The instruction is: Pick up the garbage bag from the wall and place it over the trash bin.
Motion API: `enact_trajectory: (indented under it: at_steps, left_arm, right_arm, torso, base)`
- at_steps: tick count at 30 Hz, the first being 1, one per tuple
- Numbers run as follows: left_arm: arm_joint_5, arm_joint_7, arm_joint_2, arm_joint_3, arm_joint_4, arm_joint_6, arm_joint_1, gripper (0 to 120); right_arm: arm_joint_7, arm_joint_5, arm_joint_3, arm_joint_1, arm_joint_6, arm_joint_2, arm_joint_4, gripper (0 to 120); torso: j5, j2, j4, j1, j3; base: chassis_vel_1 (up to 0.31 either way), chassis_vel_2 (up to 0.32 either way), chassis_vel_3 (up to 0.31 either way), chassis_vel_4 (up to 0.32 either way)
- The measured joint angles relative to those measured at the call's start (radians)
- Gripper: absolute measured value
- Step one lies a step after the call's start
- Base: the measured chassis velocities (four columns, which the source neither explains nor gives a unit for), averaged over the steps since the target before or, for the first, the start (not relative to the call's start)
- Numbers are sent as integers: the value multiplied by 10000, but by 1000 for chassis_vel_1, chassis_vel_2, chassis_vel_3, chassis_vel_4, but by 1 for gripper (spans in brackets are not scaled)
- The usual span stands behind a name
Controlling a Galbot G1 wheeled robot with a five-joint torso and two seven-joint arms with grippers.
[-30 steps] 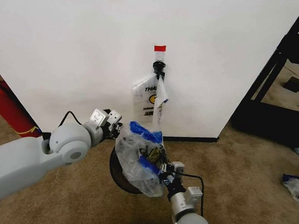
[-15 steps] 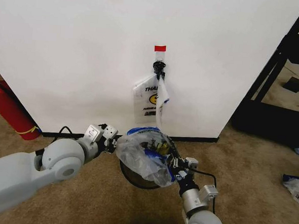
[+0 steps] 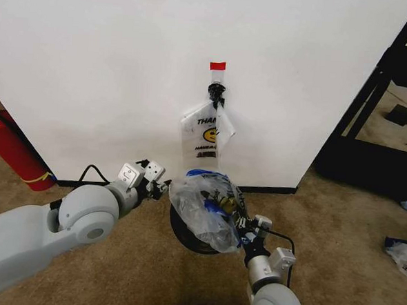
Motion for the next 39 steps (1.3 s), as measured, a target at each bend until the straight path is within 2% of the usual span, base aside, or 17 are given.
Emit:
enact_trajectory:
  at_steps: [2, 3, 7, 9, 10, 14, 18, 20, 22, 23, 25, 29, 34, 39]
  left_arm:
    - [756, -12, 93, -310, -221, 133, 142, 62]
    - [756, -12, 93, -310, -221, 133, 142, 62]
    - [915, 465, 245, -784, -1369, 71, 9, 80]
    - [875, 633, 253, -739, -1532, 14, -33, 81]
    - [819, 1159, 233, -571, -1871, -115, -81, 88]
    - [647, 2245, -296, 144, -2221, 6, -290, 99]
    - [814, 2712, -743, 750, -2094, 245, -560, 100]
    - [743, 2682, -970, 972, -2038, 451, -687, 100]
    - [-309, 2141, -1337, 1059, -2021, 604, -1037, 98]
    - [-309, 2141, -1337, 1059, -2021, 604, -1037, 98]
    - [-1087, 1703, -1644, 1265, -1915, 631, -1478, 97]
    - [-433, 1725, -1962, 1994, -1456, 655, -1792, 97]
    - [417, 1996, -2164, 2743, -891, 655, -1827, 96]
    - [1059, 2107, -2358, 3165, -342, 655, -1796, 86]
  right_arm:
    - [63, 21, 34, 42, -68, 28, -91, 0]
    - [63, 21, 34, 42, -68, 28, -91, 0]
    - [183, 44, 109, 133, -203, 52, -297, 0]
    - [191, 46, 115, 140, -212, 49, -312, 0]
    - [211, 50, 129, 159, -247, 39, -332, 0]
    - [279, 48, 136, 196, -349, 28, -345, 0]
    - [320, 35, 29, 211, -398, -12, -326, 0]
    - [320, 17, -83, 251, -409, -41, -336, 0]
    - [319, -13, -108, 216, -409, -50, -339, 0]
    - [319, -13, -108, 216, -409, -50, -339, 0]
    - [330, -16, -87, 164, -407, -57, -339, 0]
    - [360, -5, 21, 125, -391, -51, -312, 0]
    - [364, -3, 101, 110, -387, -6, -285, 0]
    - [365, -34, -10, 115, -389, 104, -270, 0]
  torso:
    - [-3, 0, 1, 0, 1]
    - [-3, 0, 1, 0, 1]
    - [6, 0, 0, 0, 0]
    - [7, 0, -1, 0, 0]
    - [6, 0, -2, 0, 0]
    - [0, 0, 0, 0, 0]
    - [1, 0, -6, 1, 0]
    - [3, 0, 3, 0, 0]
    - [0, 0, 4, 0, 0]
    - [0, 0, 4, 0, 0]
    - [8, 0, -6, 0, 0]
    - [-1, 0, 1, 0, 1]
    - [2, 0, -3, 0, 1]
    - [2, 0, 1, 1, 1]
  base:
    - [0, 0, 0, 0]
    - [0, 0, 0, 0]
    - [0, 0, 0, 0]
    - [0, 0, 0, 0]
    - [0, 0, 0, 0]
    - [0, 0, 0, 0]
    - [0, 0, 0, 0]
    - [0, 0, 0, 0]
    - [0, 0, 0, 0]
    - [0, 0, 0, 0]
    - [0, 0, 0, 0]
    - [0, 0, 0, 0]
    - [0, 0, 0, 0]
    - [0, 0, 0, 0]
